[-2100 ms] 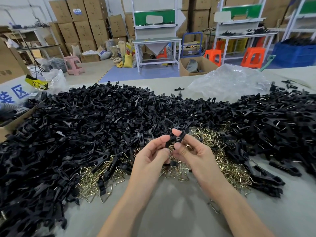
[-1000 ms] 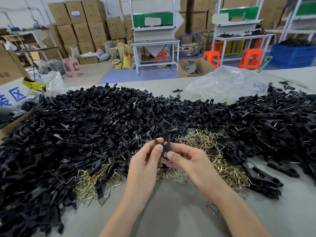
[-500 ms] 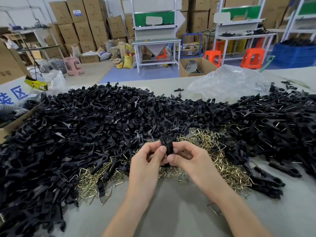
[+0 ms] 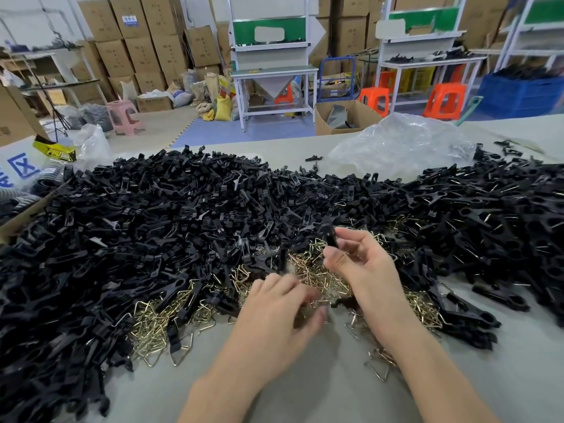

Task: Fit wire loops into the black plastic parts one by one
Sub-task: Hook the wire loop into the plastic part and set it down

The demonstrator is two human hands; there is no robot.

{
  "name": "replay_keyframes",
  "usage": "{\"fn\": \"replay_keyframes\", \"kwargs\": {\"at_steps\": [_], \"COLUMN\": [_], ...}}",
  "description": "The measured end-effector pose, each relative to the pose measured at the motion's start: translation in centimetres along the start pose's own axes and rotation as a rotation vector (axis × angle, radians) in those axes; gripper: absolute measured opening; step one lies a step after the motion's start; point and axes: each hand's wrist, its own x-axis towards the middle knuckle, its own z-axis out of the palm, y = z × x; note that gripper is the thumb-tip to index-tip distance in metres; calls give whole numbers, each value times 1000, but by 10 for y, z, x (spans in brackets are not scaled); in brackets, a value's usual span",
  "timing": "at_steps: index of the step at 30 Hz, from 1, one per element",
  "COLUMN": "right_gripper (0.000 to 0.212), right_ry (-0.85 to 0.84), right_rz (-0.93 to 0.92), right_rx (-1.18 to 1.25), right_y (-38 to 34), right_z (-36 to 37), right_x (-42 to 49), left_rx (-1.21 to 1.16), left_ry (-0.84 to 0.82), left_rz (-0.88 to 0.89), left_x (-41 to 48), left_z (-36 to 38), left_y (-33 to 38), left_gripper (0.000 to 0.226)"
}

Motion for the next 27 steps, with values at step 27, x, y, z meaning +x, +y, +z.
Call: {"fn": "replay_keyframes", "kwargs": {"at_steps": [27], "right_gripper": [40], "right_ry": [-60], "right_rz": [-215], "right_rx": [-375], "right_y": [7], "right_z": [6], "right_x": [-5], "left_rx": [-796], "left_ry": [436], "left_rz": [-597], "left_x": [11], "left_z": [-15], "left_y": [-2], "left_gripper": [16]}}
